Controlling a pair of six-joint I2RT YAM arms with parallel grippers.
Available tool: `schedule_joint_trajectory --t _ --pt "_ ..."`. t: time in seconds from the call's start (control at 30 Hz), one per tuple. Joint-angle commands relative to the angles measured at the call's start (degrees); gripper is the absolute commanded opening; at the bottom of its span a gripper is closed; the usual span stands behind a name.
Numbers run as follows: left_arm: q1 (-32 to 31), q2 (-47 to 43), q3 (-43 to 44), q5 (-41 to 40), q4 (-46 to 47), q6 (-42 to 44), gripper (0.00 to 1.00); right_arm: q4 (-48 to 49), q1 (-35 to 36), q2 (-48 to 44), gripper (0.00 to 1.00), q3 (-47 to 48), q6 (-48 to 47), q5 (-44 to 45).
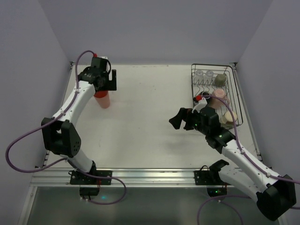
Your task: Unload the cups from the dish rack
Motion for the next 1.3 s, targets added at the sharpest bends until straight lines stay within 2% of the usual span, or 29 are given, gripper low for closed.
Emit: schedule_joint_trajectory --t 0.0,0.1,0.2,0.23,0.27,0.37,0.43,0.5,0.63,0.77,1.07,1.27 --pt "-0.8 -7.4 -0.3 0.7 4.5 -0.1 0.99 -2.5 0.1 -0.8 0.98 3.2 -1.2 3.8" --pt "-4.0 -13.7 -2.9 3.6 8.7 -0.3 1.00 -6.3 0.2 -1.5 0.92 4.6 -0.7 7.9" --pt "-9.8 -21.2 -8.2 10.9 14.3 -1.0 1.00 -11.2 0.0 -3.0 0.79 6.4 -0.7 16.0" --pt "-12.9 -23.2 -12.2 13.2 15.9 -1.7 1.00 -12.4 0.1 -3.4 0.75 7.7 -0.6 19.0" --pt "-14.1 -25.0 -14.6 18.6 17.7 -2.3 1.00 -14.5 0.0 -4.0 0.72 8.2 -0.6 20.5" --pt "-16.5 -32.3 -23.5 26.7 23.7 -4.2 1.00 -18.6 -0.7 -5.6 0.64 10.0 -0.3 27.8" --pt "-17.0 -37.7 -29.8 30.1 27.1 -4.7 1.00 -20.3 -1.6 -5.9 0.64 10.9 -0.2 31.3" --pt "-17.0 -42.6 -33.5 34.6 30.3 -5.0 1.00 -21.9 -3.5 -5.7 0.69 11.2 -0.1 34.0" --pt "-17.0 -48.7 -40.8 36.5 31.7 -3.1 1.00 -23.2 -8.9 -1.6 0.81 12.6 -0.5 34.1" --pt "-17.0 -52.6 -43.6 32.9 31.3 -1.7 1.00 -23.4 -11.2 2.7 0.81 14.1 -0.6 34.7" --pt "-17.0 -53.8 -43.2 35.5 30.2 -1.8 1.00 -23.2 -11.2 13.8 0.81 16.8 -0.1 34.7" --pt "-17.0 -54.0 -43.3 35.4 30.3 -1.8 1.00 -22.0 -11.7 19.6 0.75 18.4 -0.7 36.6"
